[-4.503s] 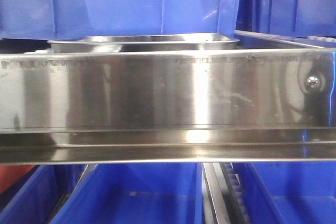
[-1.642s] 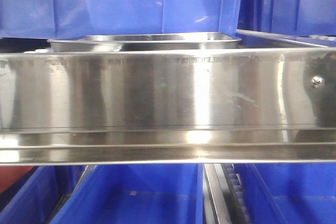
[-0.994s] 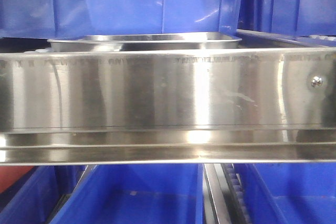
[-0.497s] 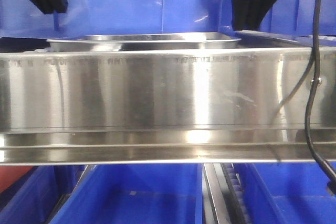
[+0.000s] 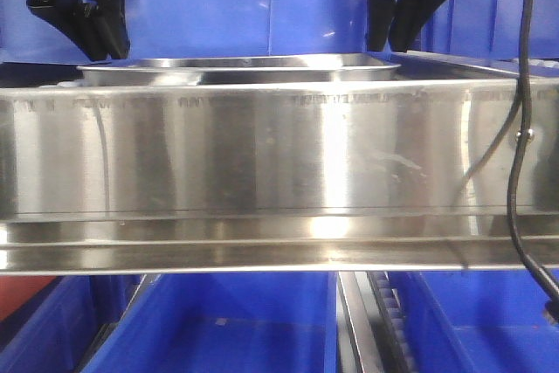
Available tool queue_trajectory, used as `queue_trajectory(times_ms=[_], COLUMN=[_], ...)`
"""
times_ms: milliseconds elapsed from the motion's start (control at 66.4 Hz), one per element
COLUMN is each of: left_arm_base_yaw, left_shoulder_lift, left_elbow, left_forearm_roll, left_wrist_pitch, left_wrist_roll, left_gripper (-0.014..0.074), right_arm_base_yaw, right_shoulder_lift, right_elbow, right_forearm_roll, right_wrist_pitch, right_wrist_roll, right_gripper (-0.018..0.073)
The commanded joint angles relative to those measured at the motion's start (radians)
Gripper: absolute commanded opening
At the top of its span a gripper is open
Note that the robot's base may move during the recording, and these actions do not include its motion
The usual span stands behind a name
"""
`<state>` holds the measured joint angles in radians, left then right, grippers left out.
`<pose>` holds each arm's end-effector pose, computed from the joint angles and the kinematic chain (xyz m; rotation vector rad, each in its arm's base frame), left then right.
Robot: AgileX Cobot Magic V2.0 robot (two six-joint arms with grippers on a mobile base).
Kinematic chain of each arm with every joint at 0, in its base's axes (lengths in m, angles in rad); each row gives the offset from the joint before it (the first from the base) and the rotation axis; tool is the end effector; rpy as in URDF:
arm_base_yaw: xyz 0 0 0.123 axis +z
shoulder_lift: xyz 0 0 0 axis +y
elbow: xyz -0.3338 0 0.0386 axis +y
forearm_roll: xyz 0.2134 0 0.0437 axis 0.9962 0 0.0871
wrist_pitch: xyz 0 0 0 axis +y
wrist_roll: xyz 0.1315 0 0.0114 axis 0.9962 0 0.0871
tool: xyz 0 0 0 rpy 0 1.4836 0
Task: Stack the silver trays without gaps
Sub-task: 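Lower both grippers onto opposite rims of the silver tray and close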
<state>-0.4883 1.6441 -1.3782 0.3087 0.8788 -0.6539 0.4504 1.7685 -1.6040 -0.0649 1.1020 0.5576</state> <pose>0.3200 -0.1350 0.3289 -0.0386 2.5600 -0.0489 0.3377 0.1548 0.3291 0.1234 2.7597 0.1874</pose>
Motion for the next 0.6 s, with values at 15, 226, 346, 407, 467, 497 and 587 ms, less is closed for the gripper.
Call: queue_trajectory(times_ms=[15,226,346,407,467,497,587], left_arm_base_yaw=[-0.007,-0.007,-0.007,-0.007,-0.007,-0.007,-0.007], left_shoulder_lift=[-0.005,-0.005,-0.005,-0.005,-0.005,-0.005,-0.002], left_elbow=[-0.006,-0.006,-0.006,-0.006,-0.006,-0.006,-0.006], left_forearm_roll=[-0.001,0.001,0.007,0.009,0.009,0.009,0.014], left_wrist_pitch=[-0.010,-0.010,-0.010,-0.010,-0.010,-0.010,-0.010], left_wrist_roll=[-0.007,-0.007,-0.007,-0.007,-0.007,-0.007,-0.007], left_gripper=[-0.0016,-0.0007,0.0101,0.0169,0.0217,0.0243,0.0267], right_arm_base_yaw=[0.003,0.003,0.003,0.003,0.003,0.003,0.003], right_shoulder_lift=[-0.004,0.006,0.017,0.025,0.036,0.039,0.040], right_elbow=[-0.008,-0.008,-0.008,-0.008,-0.008,-0.008,-0.008], right_forearm_roll=[-0.008,0.000,0.023,0.023,0.026,0.028,0.037], right_wrist_pitch=[-0.014,-0.012,-0.012,-0.012,-0.010,-0.007,-0.010], right_wrist_roll=[0.003,0.003,0.003,0.003,0.003,0.003,0.003], right_gripper=[0.0097,0.0181,0.0181,0.0181,0.0181,0.0181,0.0181])
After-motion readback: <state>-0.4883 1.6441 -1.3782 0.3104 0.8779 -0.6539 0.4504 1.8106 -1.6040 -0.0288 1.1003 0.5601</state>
